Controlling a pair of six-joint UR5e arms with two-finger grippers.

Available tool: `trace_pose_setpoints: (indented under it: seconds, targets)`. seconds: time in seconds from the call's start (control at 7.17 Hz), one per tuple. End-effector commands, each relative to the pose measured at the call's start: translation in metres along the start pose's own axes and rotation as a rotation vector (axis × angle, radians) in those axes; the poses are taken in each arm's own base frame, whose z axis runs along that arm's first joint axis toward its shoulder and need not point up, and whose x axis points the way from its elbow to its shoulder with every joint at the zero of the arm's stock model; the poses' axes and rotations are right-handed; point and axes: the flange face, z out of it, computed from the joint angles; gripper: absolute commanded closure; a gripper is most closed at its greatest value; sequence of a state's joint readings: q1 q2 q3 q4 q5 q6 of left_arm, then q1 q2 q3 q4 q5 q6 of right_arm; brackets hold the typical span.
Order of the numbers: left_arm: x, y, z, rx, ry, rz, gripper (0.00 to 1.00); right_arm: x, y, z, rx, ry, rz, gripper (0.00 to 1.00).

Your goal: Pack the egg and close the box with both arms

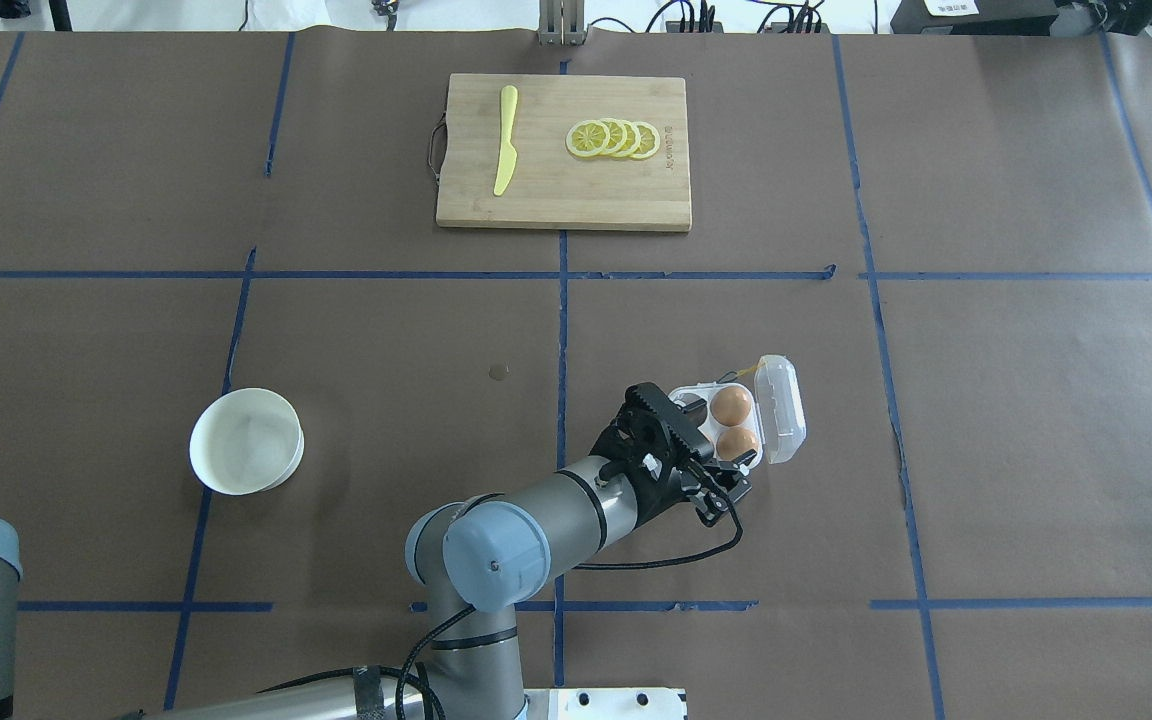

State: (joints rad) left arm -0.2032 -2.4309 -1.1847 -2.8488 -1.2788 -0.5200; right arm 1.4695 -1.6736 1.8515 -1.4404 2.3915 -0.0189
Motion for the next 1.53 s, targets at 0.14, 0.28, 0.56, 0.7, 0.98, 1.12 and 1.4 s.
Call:
trace_pose_setpoints:
  seconds: [0.14,0.28,0.56,0.7,0.98,1.12,1.4]
  targets:
    - [-0.009,-0.033,-0.010,0.009,-0.010,0.002,0.18,0.000,0.000,0.000,-0.001,0.000,0.002,0.00]
    - [-0.020,-0.054,-0.011,-0.065,-0.016,0.019,0.14,0.000,0.000,0.000,-0.001,-0.002,0.002,0.00]
    - [-0.065,-0.071,-0.047,-0.207,-0.032,0.029,0.01,0.001,0.000,0.001,-0.002,-0.002,0.003,0.00]
    - [-0.097,-0.075,-0.061,-0.302,-0.039,-0.008,0.01,0.001,0.001,0.001,-0.004,-0.002,0.006,0.00]
    - [-0.182,-0.097,-0.131,-0.530,-0.153,-0.061,0.01,0.002,0.001,0.002,-0.005,0.000,0.008,0.00]
    - [-0.204,-0.116,-0.155,-0.592,-0.248,-0.082,0.01,0.004,0.001,0.004,-0.008,0.001,0.012,0.00]
    - [-0.318,-0.159,-0.218,-0.628,-0.390,0.024,0.00,0.009,0.003,0.008,-0.018,0.006,0.023,0.00]
